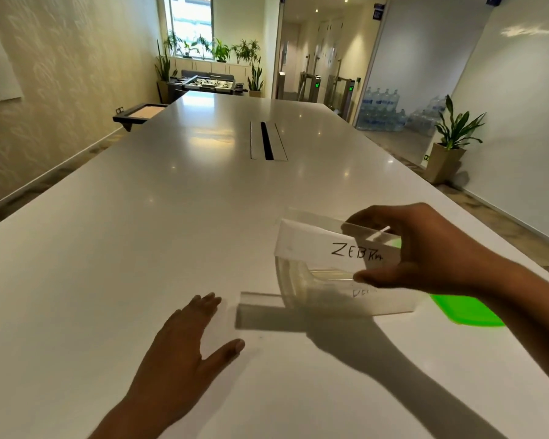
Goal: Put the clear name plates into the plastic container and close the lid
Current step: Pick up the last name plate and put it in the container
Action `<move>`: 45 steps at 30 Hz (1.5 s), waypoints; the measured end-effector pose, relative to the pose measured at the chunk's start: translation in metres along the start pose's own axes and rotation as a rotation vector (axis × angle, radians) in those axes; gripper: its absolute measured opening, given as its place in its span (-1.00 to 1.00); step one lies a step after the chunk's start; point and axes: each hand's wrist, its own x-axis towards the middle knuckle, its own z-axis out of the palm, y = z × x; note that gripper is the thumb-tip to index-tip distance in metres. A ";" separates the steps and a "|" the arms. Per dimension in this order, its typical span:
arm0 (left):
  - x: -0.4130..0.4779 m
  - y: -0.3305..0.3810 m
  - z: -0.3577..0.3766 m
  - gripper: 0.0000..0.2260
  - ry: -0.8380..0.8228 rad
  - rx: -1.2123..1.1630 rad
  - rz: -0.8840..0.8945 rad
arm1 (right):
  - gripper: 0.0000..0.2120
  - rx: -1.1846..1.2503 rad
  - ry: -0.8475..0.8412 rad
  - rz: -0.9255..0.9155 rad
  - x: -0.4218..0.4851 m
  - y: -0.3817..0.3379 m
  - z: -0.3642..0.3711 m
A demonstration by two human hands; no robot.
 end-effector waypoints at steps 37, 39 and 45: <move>0.001 0.001 0.004 -0.12 0.017 0.240 0.005 | -0.59 -0.230 -0.343 0.134 0.048 0.099 0.058; 0.000 0.001 0.004 -0.11 0.014 0.242 0.003 | -0.63 -0.228 -0.359 0.130 0.049 0.099 0.061; 0.001 0.002 0.004 -0.11 0.013 0.242 -0.001 | -0.67 -0.245 -0.377 0.102 0.051 0.102 0.064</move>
